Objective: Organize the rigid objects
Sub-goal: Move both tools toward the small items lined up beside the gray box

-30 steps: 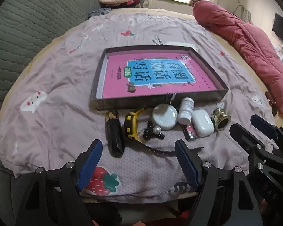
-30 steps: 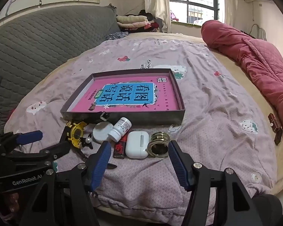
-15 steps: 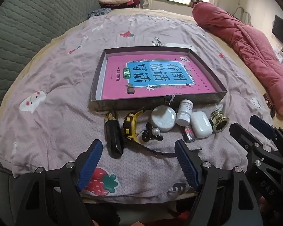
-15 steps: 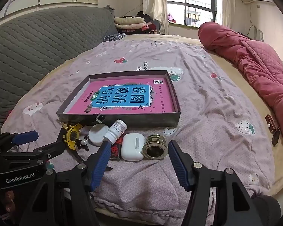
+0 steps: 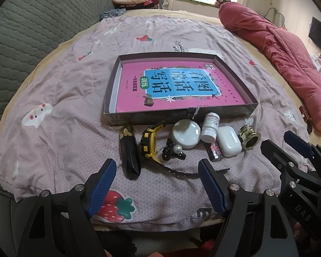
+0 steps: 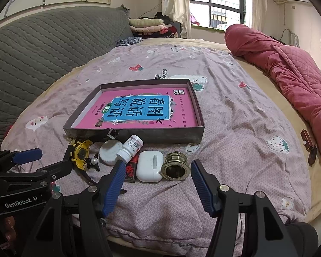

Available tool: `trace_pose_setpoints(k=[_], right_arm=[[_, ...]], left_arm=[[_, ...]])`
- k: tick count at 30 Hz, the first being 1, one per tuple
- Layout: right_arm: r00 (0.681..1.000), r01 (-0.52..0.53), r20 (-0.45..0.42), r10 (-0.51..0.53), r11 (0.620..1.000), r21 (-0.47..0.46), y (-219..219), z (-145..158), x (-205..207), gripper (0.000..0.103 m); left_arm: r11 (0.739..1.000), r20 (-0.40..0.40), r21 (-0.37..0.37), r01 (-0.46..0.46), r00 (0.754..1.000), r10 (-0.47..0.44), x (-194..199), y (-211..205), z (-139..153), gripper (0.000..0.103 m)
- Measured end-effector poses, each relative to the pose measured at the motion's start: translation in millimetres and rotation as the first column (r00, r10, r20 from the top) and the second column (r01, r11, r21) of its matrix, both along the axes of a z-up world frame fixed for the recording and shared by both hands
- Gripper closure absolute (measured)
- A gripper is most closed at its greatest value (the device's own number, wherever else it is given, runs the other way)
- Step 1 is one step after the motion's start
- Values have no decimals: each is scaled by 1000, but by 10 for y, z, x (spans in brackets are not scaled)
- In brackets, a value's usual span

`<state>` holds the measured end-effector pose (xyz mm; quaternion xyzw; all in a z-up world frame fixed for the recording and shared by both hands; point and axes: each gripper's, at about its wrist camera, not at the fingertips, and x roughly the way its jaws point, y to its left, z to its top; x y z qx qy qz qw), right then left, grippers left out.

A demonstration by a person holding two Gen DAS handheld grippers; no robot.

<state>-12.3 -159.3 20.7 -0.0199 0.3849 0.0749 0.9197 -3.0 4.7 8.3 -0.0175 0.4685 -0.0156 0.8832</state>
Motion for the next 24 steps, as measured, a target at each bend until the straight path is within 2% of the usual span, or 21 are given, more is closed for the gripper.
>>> trace_pose_setpoints(k=[24], right_arm=[[1000,5,2,-5,1000,-2,-10,5,3,41]], left_arm=[[1000,0,5,-3,1000,3,5,4,-1,23]])
